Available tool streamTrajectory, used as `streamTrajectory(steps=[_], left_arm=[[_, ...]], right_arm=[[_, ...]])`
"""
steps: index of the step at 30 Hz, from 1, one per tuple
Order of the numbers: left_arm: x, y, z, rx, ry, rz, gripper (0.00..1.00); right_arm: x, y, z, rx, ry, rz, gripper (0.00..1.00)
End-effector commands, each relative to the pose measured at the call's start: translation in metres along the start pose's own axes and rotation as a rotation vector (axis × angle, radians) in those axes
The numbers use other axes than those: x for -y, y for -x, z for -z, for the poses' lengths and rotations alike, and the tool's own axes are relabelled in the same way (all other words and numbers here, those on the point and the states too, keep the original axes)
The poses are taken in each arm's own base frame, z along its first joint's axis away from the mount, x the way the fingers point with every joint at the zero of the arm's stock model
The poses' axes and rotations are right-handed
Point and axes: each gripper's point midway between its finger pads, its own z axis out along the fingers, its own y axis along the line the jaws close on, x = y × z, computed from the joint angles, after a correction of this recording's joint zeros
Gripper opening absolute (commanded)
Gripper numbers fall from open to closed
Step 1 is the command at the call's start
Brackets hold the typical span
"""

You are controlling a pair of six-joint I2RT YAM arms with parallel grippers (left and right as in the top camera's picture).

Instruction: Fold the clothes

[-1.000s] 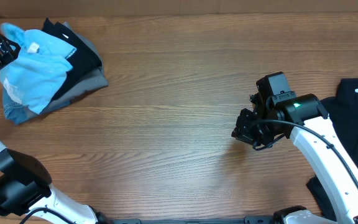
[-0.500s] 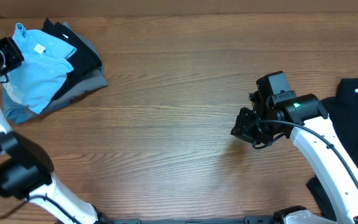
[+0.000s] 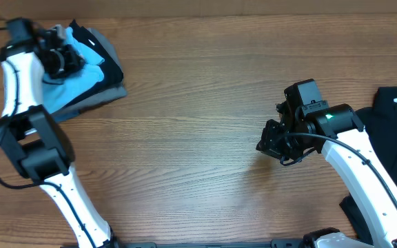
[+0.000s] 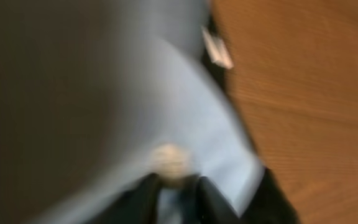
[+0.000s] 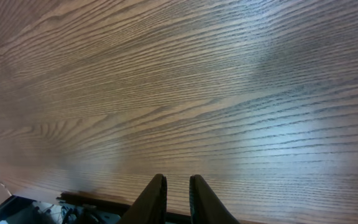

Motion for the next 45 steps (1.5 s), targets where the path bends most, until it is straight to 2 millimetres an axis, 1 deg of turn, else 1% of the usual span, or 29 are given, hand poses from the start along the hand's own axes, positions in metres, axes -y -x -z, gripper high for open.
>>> streamTrajectory(steps=[1, 2, 5, 7, 10, 11, 12, 14, 15, 16, 18, 19, 20, 21, 22, 23, 24, 25, 27, 28, 29, 30, 31, 33, 35, 37, 43, 45], left_arm=[[0.038, 0.005, 0.014, -0.012, -0.038, -0.072, 0.35], [0.040, 0.009, 0.025, -0.002, -0.036, -0.072, 0.37], [0.049, 0.025, 0.071, 0.054, -0.030, -0.075, 0.41], [0.064, 0.035, 0.110, 0.103, -0.038, -0.088, 0.43], [0.093, 0.042, 0.171, 0.182, -0.039, -0.126, 0.47], [0.106, 0.041, 0.194, 0.211, -0.039, -0.144, 0.49], [0.119, 0.040, 0.213, 0.237, -0.042, -0.164, 0.49], [0.150, 0.031, 0.250, 0.287, -0.049, -0.225, 0.52], [0.164, 0.025, 0.267, 0.309, -0.053, -0.262, 0.54], [0.176, 0.018, 0.282, 0.328, -0.054, -0.291, 0.57], [0.204, -0.002, 0.314, 0.363, -0.060, -0.339, 0.60], [0.217, -0.014, 0.327, 0.374, -0.069, -0.371, 0.63], [0.228, -0.026, 0.338, 0.380, -0.076, -0.403, 0.66], [0.240, -0.045, 0.352, 0.378, -0.080, -0.435, 0.72], [0.246, -0.059, 0.361, 0.372, -0.071, -0.443, 0.96], [0.251, -0.074, 0.367, 0.359, -0.063, -0.445, 1.00], [0.254, -0.090, 0.374, 0.342, -0.052, -0.450, 1.00], [0.254, -0.105, 0.380, 0.324, -0.035, -0.445, 1.00], [0.250, -0.130, 0.389, 0.291, 0.005, -0.407, 1.00], [0.246, -0.141, 0.394, 0.284, 0.029, -0.375, 1.00], [0.246, -0.149, 0.402, 0.302, 0.031, -0.337, 1.00], [0.246, -0.154, 0.406, 0.308, 0.026, -0.319, 1.00], [0.247, -0.162, 0.412, 0.323, 0.020, -0.305, 1.00], [0.247, -0.172, 0.420, 0.344, 0.016, -0.312, 1.00], [0.248, -0.178, 0.425, 0.354, 0.012, -0.316, 1.00], [0.249, -0.181, 0.429, 0.365, 0.008, -0.321, 1.00], [0.251, -0.183, 0.430, 0.368, -0.003, -0.310, 1.00], [0.251, -0.183, 0.430, 0.369, -0.003, -0.310, 1.00]], right_arm=[[-0.005, 0.002, 0.006, 0.017, 0.016, 0.013, 0.17], [-0.005, 0.002, 0.006, 0.017, 0.015, 0.013, 0.17], [-0.005, 0.003, 0.006, 0.020, 0.015, 0.019, 0.17], [-0.007, 0.005, 0.006, 0.029, 0.021, 0.041, 0.17], [-0.012, 0.010, 0.010, 0.059, 0.040, 0.079, 0.17], [-0.015, 0.012, 0.013, 0.078, 0.051, 0.098, 0.17], [-0.018, 0.015, 0.017, 0.097, 0.061, 0.114, 0.17], [-0.026, 0.020, 0.032, 0.150, 0.077, 0.154, 0.18], [-0.030, 0.023, 0.041, 0.183, 0.079, 0.172, 0.22], [-0.034, 0.025, 0.051, 0.216, 0.083, 0.197, 0.24], [-0.043, 0.028, 0.080, 0.303, 0.097, 0.247, 0.25], [-0.049, 0.028, 0.098, 0.357, 0.105, 0.270, 0.26], [-0.052, 0.028, 0.112, 0.397, 0.108, 0.284, 0.28], [-0.058, 0.025, 0.135, 0.462, 0.124, 0.319, 0.30], [-0.062, 0.021, 0.153, 0.513, 0.138, 0.347, 0.31], [-0.065, 0.016, 0.171, 0.563, 0.152, 0.373, 0.34], [-0.068, 0.009, 0.192, 0.620, 0.171, 0.389, 0.39], [-0.070, 0.001, 0.209, 0.668, 0.188, 0.406, 0.48], [-0.072, -0.017, 0.239, 0.754, 0.226, 0.452, 0.77], [-0.071, -0.027, 0.252, 0.794, 0.249, 0.464, 1.00], [-0.068, -0.041, 0.265, 0.842, 0.275, 0.479, 1.00], [-0.066, -0.048, 0.271, 0.862, 0.287, 0.486, 1.00], [-0.062, -0.060, 0.279, 0.891, 0.303, 0.495, 1.00], [-0.055, -0.074, 0.284, 0.907, 0.313, 0.500, 1.00], [-0.048, -0.083, 0.282, 0.900, 0.309, 0.498, 1.00], [-0.043, -0.087, 0.278, 0.878, 0.296, 0.490, 1.00], [-0.028, -0.097, 0.257, 0.779, 0.253, 0.458, 1.00], [-0.026, -0.101, 0.253, 0.749, 0.253, 0.456, 1.00]])
